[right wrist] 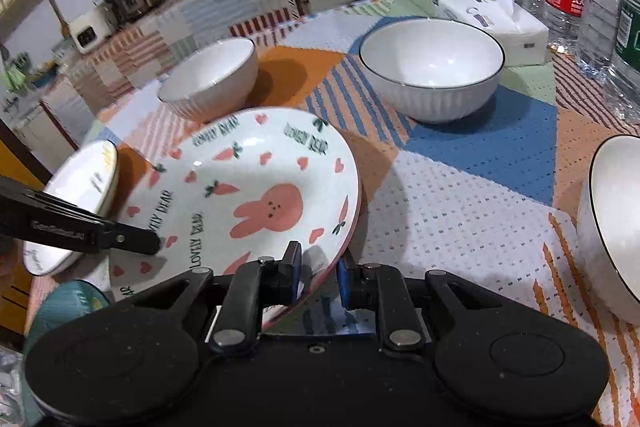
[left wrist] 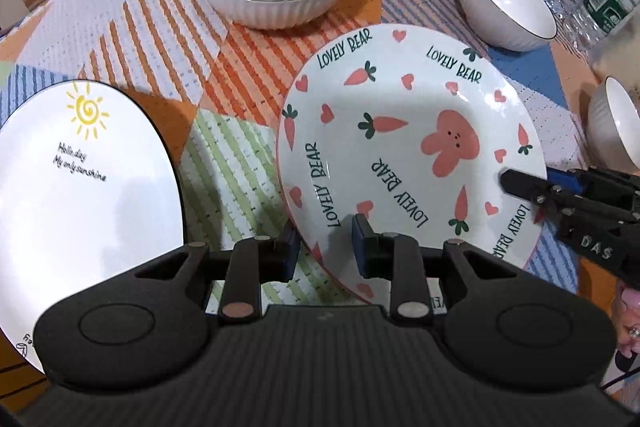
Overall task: Organize plates and bowls
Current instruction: 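Lift the bunny plate with the right gripper and set it down beside the bowls, then move the right gripper to the blue egg plate rim and grasp it, then lift the blue egg plate with the right gripper over the bunny plate, then lower the egg plate onto the bunny plate and open the right gripper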
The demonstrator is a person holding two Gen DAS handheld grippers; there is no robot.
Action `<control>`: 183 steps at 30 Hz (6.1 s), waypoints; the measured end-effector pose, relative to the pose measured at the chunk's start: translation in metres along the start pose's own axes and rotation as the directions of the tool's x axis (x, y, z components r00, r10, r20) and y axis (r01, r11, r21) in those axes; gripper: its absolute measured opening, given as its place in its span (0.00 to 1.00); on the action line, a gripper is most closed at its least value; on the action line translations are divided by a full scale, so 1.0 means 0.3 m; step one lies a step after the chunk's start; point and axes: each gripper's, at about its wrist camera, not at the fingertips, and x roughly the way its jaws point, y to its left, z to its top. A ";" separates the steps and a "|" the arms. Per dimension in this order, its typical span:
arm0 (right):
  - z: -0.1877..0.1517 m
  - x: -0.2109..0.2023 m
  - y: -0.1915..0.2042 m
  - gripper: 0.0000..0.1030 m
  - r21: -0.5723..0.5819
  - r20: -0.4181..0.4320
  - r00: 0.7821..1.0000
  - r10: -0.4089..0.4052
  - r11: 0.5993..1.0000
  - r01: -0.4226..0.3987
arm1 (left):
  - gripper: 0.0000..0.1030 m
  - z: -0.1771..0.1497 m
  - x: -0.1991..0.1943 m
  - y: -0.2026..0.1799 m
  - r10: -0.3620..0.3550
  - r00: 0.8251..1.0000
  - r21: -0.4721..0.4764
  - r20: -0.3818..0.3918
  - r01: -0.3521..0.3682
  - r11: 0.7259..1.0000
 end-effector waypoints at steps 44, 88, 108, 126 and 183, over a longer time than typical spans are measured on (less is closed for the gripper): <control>-0.388 -0.571 0.544 0.72 -0.128 0.258 0.959 -0.117 0.980 0.153 | 0.40 -0.573 -0.579 0.010 0.087 0.976 0.195 0.200 -0.127 0.973; -0.547 -0.238 0.424 0.20 0.179 0.043 0.997 0.063 0.981 -0.069 | 0.31 -0.593 -0.269 0.212 -0.023 0.999 0.092 0.045 0.019 0.996; -0.369 -0.440 0.367 0.20 0.164 0.125 0.991 0.050 0.984 -0.071 | 0.31 -0.419 -0.492 0.062 -0.050 0.984 0.206 0.173 0.013 0.979; -0.077 -0.232 0.159 0.20 0.177 0.101 0.995 0.004 0.984 -0.022 | 0.31 -0.029 -0.190 0.030 -0.053 0.990 0.147 0.132 0.034 0.989; -0.002 -0.539 0.618 0.59 -0.094 0.115 0.978 -0.172 0.979 0.183 | 0.31 -0.197 -0.688 0.194 -0.026 0.983 0.173 0.184 -0.006 0.985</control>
